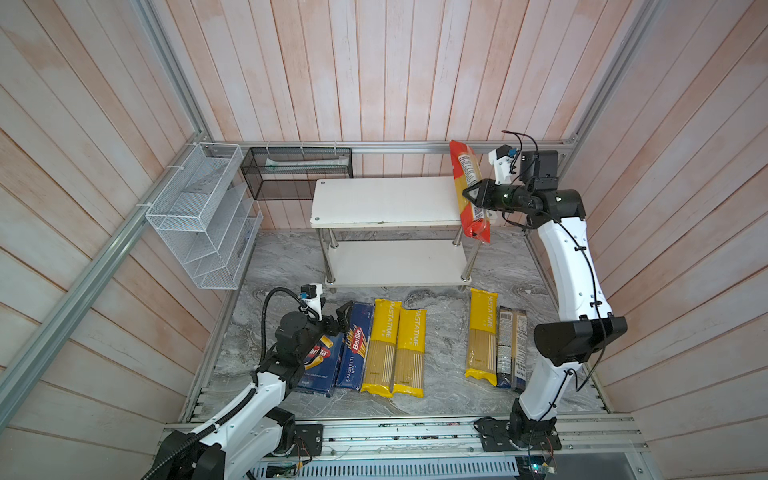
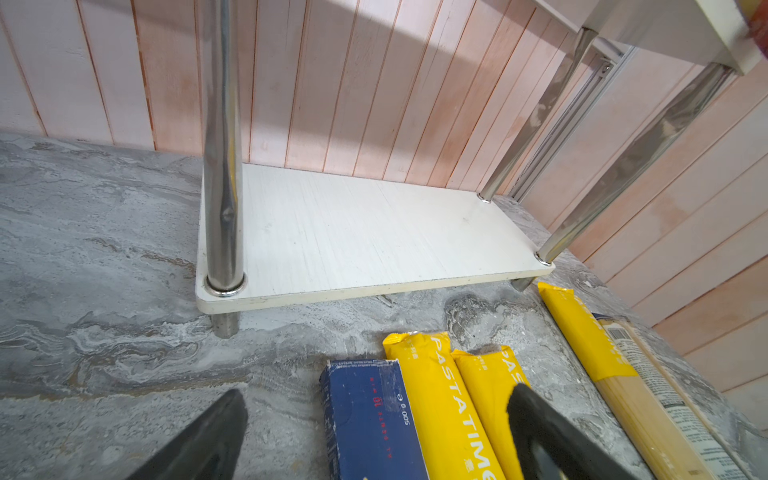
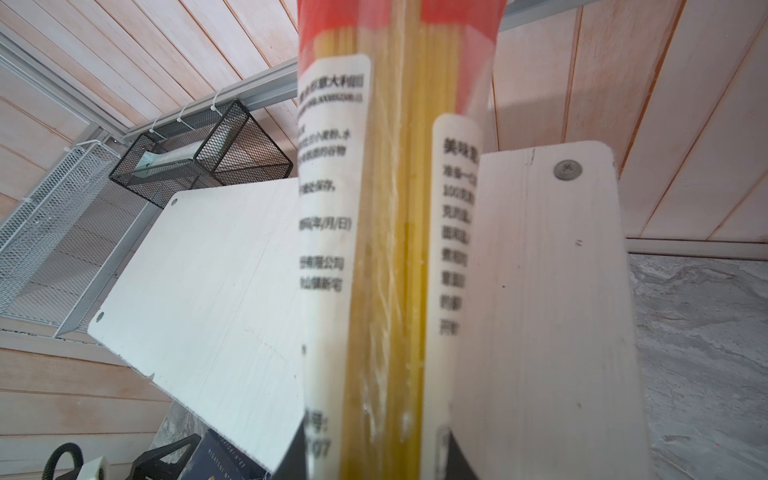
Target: Place and organize the pasta boxes and bags onto the shelf
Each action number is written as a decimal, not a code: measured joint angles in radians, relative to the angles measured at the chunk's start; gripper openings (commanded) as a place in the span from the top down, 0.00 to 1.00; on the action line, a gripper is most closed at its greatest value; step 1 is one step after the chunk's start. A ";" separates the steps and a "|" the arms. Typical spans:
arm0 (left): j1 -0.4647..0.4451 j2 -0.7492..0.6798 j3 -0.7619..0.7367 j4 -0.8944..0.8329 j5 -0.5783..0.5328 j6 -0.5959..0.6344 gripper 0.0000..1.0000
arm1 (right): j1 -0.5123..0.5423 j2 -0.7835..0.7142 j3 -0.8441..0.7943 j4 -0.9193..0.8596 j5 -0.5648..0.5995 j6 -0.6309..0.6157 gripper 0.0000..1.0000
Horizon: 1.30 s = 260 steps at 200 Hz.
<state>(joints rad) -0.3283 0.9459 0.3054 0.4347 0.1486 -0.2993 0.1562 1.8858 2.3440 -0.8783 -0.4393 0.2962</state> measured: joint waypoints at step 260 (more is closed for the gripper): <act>0.000 -0.030 0.000 -0.006 0.000 0.012 0.00 | 0.011 -0.027 -0.003 0.097 0.153 -0.001 0.56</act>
<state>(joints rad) -0.3283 0.9157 0.3054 0.4290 0.1482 -0.2874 0.1669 1.8587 2.3409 -0.7811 -0.2859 0.2955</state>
